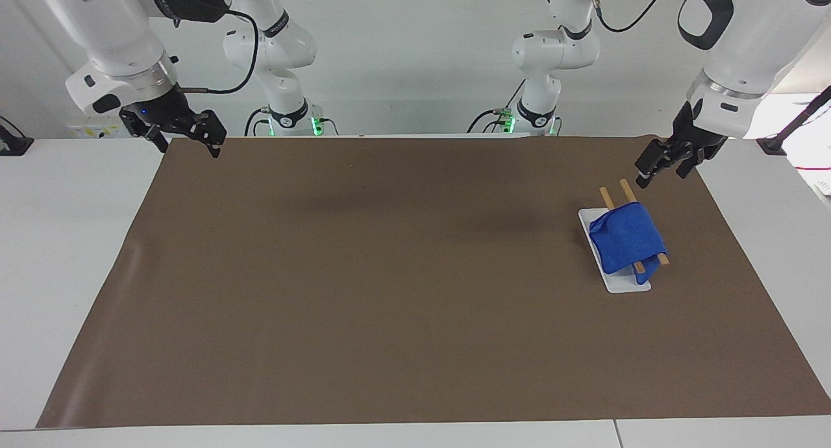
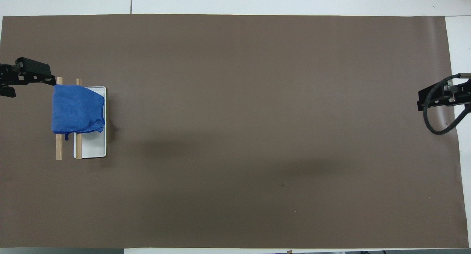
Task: Right arm passes towel to left arm to hang
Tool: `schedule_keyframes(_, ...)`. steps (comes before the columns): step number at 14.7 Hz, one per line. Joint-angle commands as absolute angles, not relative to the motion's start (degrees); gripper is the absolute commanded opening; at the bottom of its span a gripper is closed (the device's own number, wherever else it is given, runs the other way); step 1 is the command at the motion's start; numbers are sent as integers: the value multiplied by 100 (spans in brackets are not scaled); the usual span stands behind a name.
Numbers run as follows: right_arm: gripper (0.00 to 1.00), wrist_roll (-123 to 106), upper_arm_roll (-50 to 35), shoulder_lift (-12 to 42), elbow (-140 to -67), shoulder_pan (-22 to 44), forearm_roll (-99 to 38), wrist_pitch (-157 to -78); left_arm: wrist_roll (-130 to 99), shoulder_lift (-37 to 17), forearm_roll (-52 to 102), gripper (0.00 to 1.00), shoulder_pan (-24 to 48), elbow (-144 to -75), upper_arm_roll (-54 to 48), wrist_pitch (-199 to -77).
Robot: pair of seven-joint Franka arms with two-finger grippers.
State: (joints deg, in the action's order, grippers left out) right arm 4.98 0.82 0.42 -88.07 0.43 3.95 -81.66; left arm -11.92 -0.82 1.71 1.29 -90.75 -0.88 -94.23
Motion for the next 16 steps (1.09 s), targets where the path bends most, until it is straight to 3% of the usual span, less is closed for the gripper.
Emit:
schedule_keyframes(1, 100, 466, 61, -88, -8956, 18, 352, -8086, -854, -141, 272, 100, 167, -8771, -44, -8896)
schedule_keyframes(4, 100, 518, 61, -316, -9272, 0, 282, -8165, -344, 175, 290, 100, 158, -9061, -35, -8684)
schedule_keyframes(16, 100, 492, 62, -299, -9272, -9, 202, -8323, 0, 325, 308, 100, 88, -9299, -9, -8508)
